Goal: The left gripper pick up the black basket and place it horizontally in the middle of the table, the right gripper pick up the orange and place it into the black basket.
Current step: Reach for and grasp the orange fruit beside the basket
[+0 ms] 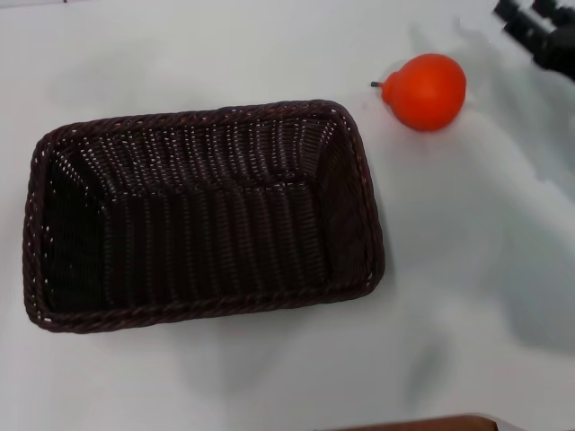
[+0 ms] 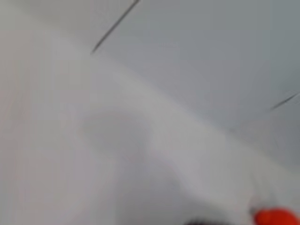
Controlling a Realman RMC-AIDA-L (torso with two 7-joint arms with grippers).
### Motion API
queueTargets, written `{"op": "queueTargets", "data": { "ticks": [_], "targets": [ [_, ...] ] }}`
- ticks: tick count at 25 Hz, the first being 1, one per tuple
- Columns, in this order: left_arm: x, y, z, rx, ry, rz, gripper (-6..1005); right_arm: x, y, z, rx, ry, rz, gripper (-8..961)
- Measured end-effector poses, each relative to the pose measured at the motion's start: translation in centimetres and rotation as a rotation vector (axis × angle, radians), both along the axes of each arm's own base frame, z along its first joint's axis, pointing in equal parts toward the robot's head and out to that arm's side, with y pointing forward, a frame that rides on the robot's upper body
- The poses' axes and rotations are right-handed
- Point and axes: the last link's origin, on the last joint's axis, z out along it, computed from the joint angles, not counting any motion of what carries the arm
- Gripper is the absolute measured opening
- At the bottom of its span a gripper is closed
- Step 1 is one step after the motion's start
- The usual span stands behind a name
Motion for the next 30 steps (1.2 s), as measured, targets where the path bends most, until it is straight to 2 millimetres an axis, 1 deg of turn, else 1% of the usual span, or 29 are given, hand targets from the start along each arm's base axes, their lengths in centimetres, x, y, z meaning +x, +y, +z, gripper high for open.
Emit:
{"op": "queueTargets", "data": {
  "ticks": [2, 4, 7, 11, 15, 19, 23, 25, 30],
  "targets": [
    [0.2, 0.1, 0.9, 0.081, -0.002, -0.100, 684, 0.1, 0.1, -0.6, -0.050, -0.048, -0.022, 769],
    [0.2, 0.2, 1.2, 0.145, -0.012, -0.178, 684, 0.3, 0.3, -1.0, -0.094, -0.071, -0.048, 768],
    [-0.2, 0.3, 1.3, 0.282, -0.079, -0.307, 683, 0.6, 0.5, -1.4, -0.157, -0.088, -0.087, 768],
    [-1.3, -0.6, 0.8, 0.518, -0.163, -0.486, 683, 0.6, 1.1, -1.8, -0.203, -0.121, -0.120, 769],
    [-2.3, -2.0, 0.4, 0.675, -0.155, -0.556, 683, 0.3, 1.7, -2.2, -0.233, -0.139, -0.129, 769],
    [-2.4, -2.6, -0.3, 0.719, -0.163, -0.593, 682, 0.1, 2.7, -2.8, -0.275, -0.185, -0.159, 767],
    [-2.4, -2.8, -0.3, 0.728, -0.171, -0.606, 682, -0.3, 3.6, -4.0, -0.322, -0.232, -0.175, 765],
    [-2.4, -2.8, -0.4, 0.731, -0.176, -0.604, 682, -0.4, 3.8, -4.4, -0.340, -0.243, -0.170, 764],
    [-2.3, -2.6, -0.5, 0.733, -0.193, -0.605, 681, -0.7, 3.8, -4.7, -0.352, -0.250, -0.153, 705]
  ]
}}
